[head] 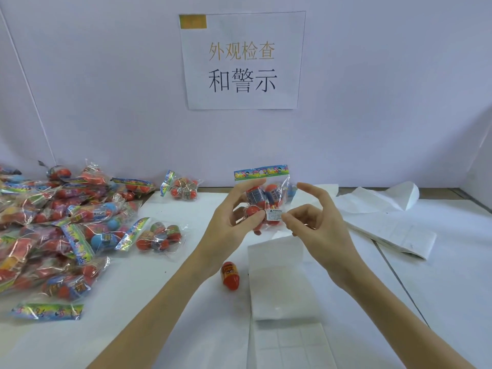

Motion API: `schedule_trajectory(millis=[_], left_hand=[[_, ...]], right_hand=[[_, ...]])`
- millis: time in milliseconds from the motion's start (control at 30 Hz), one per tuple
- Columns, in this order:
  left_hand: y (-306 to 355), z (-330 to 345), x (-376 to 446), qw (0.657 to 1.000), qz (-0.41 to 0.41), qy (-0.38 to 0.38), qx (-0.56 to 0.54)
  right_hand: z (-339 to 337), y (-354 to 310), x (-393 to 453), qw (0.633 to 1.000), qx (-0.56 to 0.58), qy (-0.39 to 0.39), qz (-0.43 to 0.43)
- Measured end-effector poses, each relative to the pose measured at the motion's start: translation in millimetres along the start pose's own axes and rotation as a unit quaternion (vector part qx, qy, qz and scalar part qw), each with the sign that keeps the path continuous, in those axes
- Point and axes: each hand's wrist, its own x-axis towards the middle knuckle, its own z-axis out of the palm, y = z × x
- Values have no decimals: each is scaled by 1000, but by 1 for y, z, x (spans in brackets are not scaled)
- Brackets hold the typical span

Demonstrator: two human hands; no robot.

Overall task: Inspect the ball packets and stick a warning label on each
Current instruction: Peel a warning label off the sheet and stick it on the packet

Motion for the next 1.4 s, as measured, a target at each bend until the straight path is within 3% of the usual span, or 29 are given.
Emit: schedule_trajectory(millis=[400, 567, 767, 967, 1100, 1200, 1267, 1333, 1400], left_hand=[[-3, 2, 1, 1000, -10, 8, 7], [-4, 1, 2, 1000, -7, 4, -18], [-4, 1, 2, 998, 5, -30, -45], [-3, -3, 2, 997, 3, -60, -57], [-3, -2, 2, 998, -8, -50, -35], [-3, -6, 3, 994, -43, -79, -58], [-4, -7, 5, 997, -49, -52, -12], [-5, -9, 8, 996, -54, 39, 53], [-9, -17, 10, 977, -74, 139, 142]], right_hand=[[0, 2, 0, 1000, -24, -16, -10], [4, 2, 0, 997, -61, 51, -24], [0, -4, 0, 997, 3, -70, 35], [-10, 3, 4, 966, 176, -145, 121], [-7, 2, 4, 972, 123, -162, 122], [-16, -1, 6, 969, 107, -140, 171], [-27, -6, 13, 968, 125, -65, 208], [-42, -14, 19, 953, 222, -4, 206], [-59, -25, 23, 883, 446, -25, 148]])
